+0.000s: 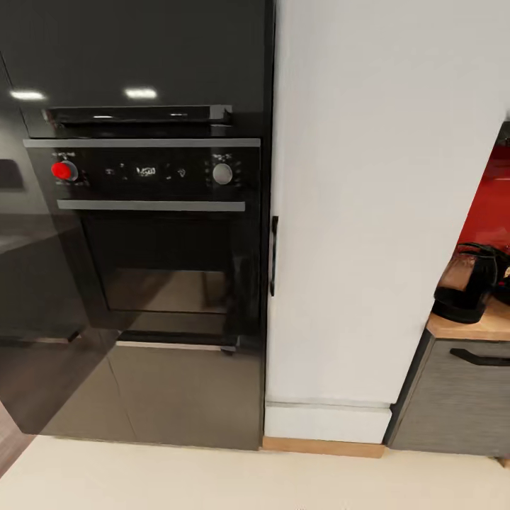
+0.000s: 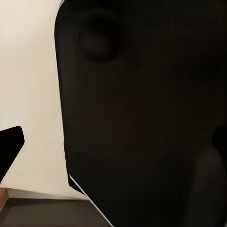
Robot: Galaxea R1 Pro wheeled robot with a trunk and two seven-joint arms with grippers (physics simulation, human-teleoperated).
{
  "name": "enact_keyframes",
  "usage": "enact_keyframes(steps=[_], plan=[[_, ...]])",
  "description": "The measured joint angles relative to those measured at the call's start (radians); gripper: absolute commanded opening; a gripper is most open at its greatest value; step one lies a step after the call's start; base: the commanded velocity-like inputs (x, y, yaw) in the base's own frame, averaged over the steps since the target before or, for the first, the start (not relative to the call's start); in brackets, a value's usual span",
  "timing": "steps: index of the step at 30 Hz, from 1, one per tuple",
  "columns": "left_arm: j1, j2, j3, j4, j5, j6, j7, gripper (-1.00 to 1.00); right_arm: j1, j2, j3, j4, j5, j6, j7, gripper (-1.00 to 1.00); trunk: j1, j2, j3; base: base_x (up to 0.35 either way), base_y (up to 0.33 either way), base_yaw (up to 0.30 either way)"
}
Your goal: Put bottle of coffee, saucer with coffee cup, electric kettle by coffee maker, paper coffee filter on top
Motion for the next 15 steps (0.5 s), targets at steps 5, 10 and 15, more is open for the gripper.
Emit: enact_keyframes(steps=[5, 10, 15], plan=[[0.0, -0.006, -0.002, -0.001, 0.0, 0.001, 0.0, 1.0, 0.0, 0.0, 0.0, 0.0, 0.0, -0.001, 0.0, 1.0, -0.008, 0.014, 0.006, 0.0, 0.0, -0.262], [0.0, -0.009, -0.002, -0.001, 0.0, 0.002, -0.001, 1.0, 0.0, 0.0, 0.0, 0.0, 0.0, -0.01, 0.0, 1.0, -0.027, 0.049, 0.022, 0.0, 0.0, -0.264], [0.0, -0.01, 0.0, -0.001, 0.0, 0.002, -0.001, 1.0, 0.0, 0.0, 0.0, 0.0, 0.0, -0.012, 0.0, 1.0, -0.046, 0.084, 0.038, 0.0, 0.0, -0.264]])
